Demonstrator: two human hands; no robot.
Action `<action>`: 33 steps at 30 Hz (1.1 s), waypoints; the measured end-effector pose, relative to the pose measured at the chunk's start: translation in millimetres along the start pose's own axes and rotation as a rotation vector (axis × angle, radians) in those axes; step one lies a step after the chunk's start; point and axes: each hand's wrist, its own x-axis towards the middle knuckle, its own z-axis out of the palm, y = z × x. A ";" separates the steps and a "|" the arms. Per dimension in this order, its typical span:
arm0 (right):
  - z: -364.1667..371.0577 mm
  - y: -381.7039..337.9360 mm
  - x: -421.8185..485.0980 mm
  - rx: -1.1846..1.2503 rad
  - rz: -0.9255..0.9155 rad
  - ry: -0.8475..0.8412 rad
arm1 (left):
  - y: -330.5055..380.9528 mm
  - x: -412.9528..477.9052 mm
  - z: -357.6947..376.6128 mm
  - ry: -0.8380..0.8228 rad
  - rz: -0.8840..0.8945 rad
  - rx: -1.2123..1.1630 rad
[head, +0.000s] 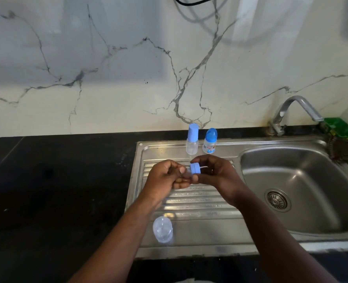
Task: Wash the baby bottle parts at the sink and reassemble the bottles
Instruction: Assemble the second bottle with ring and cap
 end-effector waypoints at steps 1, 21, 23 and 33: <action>-1.4 2.1 -0.7 0.053 0.017 -0.017 | 0.8 -0.5 -1.0 -0.021 -0.024 -0.006; 14.9 0.6 -2.9 -0.182 -0.134 0.092 | 1.9 -7.9 7.5 0.053 -0.200 -0.426; 19.9 -0.5 -3.3 -0.329 -0.251 0.176 | 0.6 -9.2 10.8 0.119 -0.125 -0.318; 18.5 -12.6 -2.7 -0.878 -0.651 0.295 | 13.3 -17.4 16.3 0.116 -0.083 -0.212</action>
